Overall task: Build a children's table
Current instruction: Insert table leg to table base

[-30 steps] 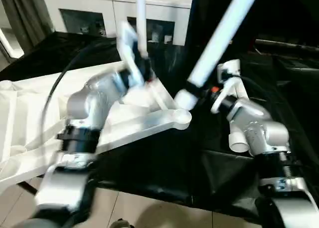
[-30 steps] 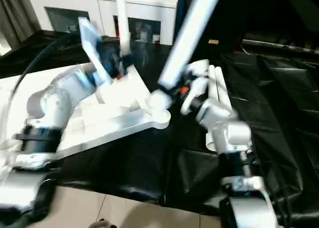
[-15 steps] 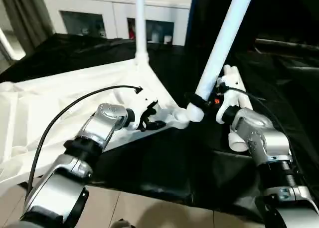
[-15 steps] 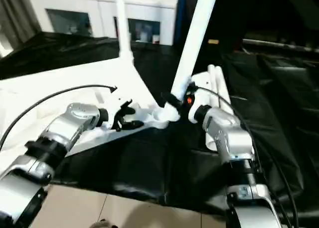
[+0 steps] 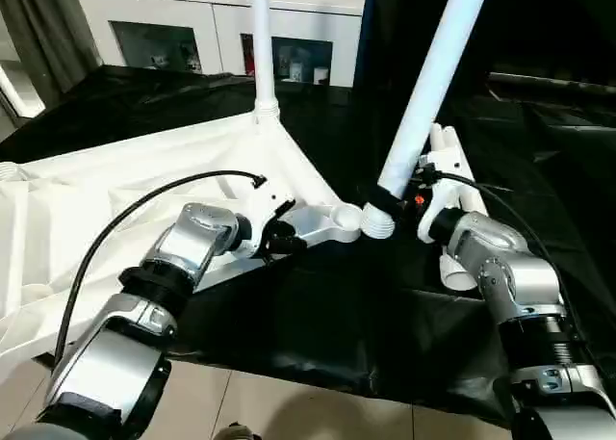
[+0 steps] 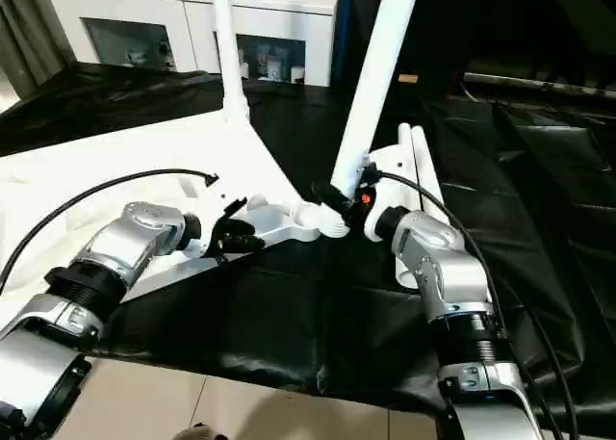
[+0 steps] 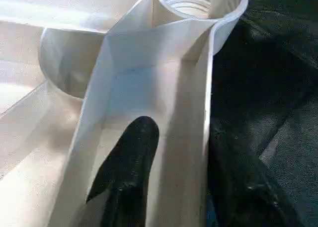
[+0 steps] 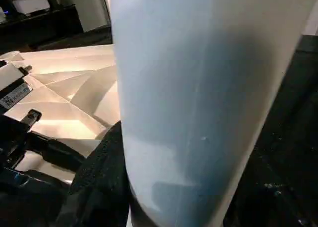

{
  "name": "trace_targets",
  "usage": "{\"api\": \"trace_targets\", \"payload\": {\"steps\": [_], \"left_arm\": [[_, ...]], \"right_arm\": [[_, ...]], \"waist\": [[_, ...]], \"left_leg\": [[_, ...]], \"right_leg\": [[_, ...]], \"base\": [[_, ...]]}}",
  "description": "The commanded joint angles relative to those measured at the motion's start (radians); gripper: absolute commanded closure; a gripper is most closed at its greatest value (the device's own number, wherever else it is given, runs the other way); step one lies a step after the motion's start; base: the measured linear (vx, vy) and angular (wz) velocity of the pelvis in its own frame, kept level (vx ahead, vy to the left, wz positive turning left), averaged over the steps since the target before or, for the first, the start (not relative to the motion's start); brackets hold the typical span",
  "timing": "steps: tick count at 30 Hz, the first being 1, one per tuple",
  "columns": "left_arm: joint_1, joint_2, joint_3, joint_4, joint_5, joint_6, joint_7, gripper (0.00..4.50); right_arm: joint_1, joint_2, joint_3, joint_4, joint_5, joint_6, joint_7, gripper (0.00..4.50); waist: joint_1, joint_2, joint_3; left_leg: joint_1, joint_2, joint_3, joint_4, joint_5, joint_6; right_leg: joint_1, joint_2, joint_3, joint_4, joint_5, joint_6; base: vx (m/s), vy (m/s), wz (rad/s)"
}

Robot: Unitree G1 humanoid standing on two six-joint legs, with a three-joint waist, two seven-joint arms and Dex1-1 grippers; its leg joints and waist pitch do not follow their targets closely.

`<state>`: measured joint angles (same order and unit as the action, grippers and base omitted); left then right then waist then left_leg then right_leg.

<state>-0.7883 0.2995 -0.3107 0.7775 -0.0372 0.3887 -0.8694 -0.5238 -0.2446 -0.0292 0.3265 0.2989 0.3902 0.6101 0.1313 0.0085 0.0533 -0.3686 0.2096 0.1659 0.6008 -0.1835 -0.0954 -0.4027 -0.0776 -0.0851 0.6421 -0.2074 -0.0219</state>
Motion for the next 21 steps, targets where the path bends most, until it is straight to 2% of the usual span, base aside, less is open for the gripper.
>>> {"api": "trace_targets", "payload": {"steps": [1,4,5,9,19,21], "left_arm": [[-0.001,0.0,0.012,-0.007,0.004,0.001,-0.005,3.05],[0.0,0.001,0.01,-0.008,0.01,-0.002,-0.012,3.25],[0.001,0.0,0.01,-0.007,0.011,-0.003,-0.014,3.39],[0.001,-0.001,0.002,0.0,0.023,-0.013,-0.017,3.58],[0.006,0.008,-0.015,0.006,0.043,-0.031,-0.035,4.45],[0.035,0.032,-0.032,-0.029,0.046,-0.136,-0.107,4.48]], "right_arm": [[-0.007,-0.004,0.006,-0.016,-0.005,0.0,0.0,2.59],[-0.007,-0.004,0.007,-0.016,-0.005,0.0,0.001,2.59],[-0.007,-0.004,0.007,-0.016,-0.005,-0.001,0.001,2.59],[-0.009,-0.004,0.008,-0.014,-0.007,-0.002,0.004,2.59],[-0.019,-0.008,0.013,-0.011,-0.005,0.003,0.019,2.59],[-0.031,-0.014,0.023,-0.007,-0.001,0.01,0.046,2.59]], "waist": [[0.0,0.005,-0.076],[0.001,0.004,-0.074],[0.001,0.009,-0.074],[0.0,0.006,-0.074],[-0.002,0.004,-0.072],[-0.004,0.004,-0.073]], "left_leg": [[0.005,0.014,-0.003,-0.064,-0.109,0.017],[0.005,0.014,-0.002,-0.066,-0.119,0.014],[0.006,0.014,-0.003,-0.066,-0.124,0.011],[0.005,0.014,-0.003,-0.067,-0.128,0.008],[0.004,0.014,-0.003,-0.068,-0.131,0.009],[0.004,0.015,-0.004,-0.069,-0.132,0.009]], "right_leg": [[0.069,-0.066,0.053,-0.073,-0.002,-0.213],[0.069,-0.066,0.053,-0.076,-0.022,-0.209],[0.068,-0.066,0.053,-0.076,-0.03,-0.207],[0.068,-0.066,0.053,-0.078,-0.034,-0.204],[0.069,-0.066,0.053,-0.081,-0.053,-0.196],[0.069,-0.066,0.053,-0.081,-0.053,-0.194]], "base": [[0.0,0.0,0.0],[0.0,0.0,0.0],[0.0,0.0,0.0],[0.0,0.0,0.0],[0.0,0.0,0.0],[0.0,0.0,0.0]]}}
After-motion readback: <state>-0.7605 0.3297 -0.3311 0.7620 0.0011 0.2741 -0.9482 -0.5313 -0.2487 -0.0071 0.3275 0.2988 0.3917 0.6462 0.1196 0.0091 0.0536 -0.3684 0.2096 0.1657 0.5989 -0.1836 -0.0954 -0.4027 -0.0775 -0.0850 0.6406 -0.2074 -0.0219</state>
